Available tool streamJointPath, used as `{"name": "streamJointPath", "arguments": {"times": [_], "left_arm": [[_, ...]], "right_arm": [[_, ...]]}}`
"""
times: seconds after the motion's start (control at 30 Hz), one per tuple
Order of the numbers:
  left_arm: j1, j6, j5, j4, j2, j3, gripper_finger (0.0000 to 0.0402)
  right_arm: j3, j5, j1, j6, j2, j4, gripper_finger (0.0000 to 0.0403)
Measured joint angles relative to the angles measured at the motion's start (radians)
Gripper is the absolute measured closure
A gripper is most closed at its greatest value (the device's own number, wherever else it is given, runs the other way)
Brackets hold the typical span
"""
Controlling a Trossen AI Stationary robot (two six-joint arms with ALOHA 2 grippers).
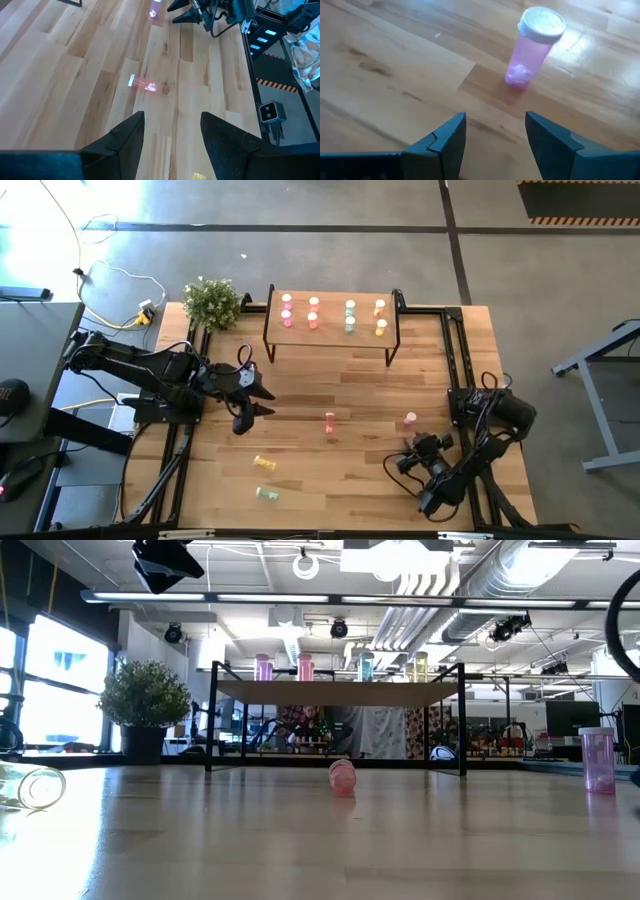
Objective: Pick and place medicine bottles onto shelf by color
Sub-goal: Put the purple pill bottle on the shelf aligned with the other purple pill bottles
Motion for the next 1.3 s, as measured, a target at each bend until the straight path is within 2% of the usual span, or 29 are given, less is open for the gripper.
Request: {"name": "streamJointPath", "arguments": {"times": [0.4, 0.63, 0.9, 1.0, 1.2, 1.3], "left_arm": [[0.000, 0.003, -0.006, 0.000, 0.000, 0.000, 0.0216], [0.000, 0.003, -0.006, 0.000, 0.000, 0.000, 0.0216], [0.000, 0.004, -0.007, 0.000, 0.000, 0.000, 0.0216], [0.000, 0.004, -0.021, 0.000, 0.000, 0.000, 0.0216], [0.000, 0.015, -0.032, -0.001, 0.000, 0.000, 0.0216], [0.000, 0.015, -0.032, -0.001, 0.000, 0.000, 0.0216]], "right_arm": [[0.000, 0.026, -0.096, 0.000, 0.007, -0.064, 0.0208], [-0.089, 0.033, -0.150, 0.012, 0.006, 0.078, 0.0208], [-0.105, 0.058, -0.178, 0.000, 0.005, 0.082, 0.0211], [-0.107, 0.051, -0.179, -0.001, 0.006, 0.070, 0.0230], [-0.111, 0.052, -0.181, -0.001, 0.006, 0.075, 0.0301], [-0.111, 0.054, -0.182, -0.005, 0.006, 0.074, 0.0323]]}}
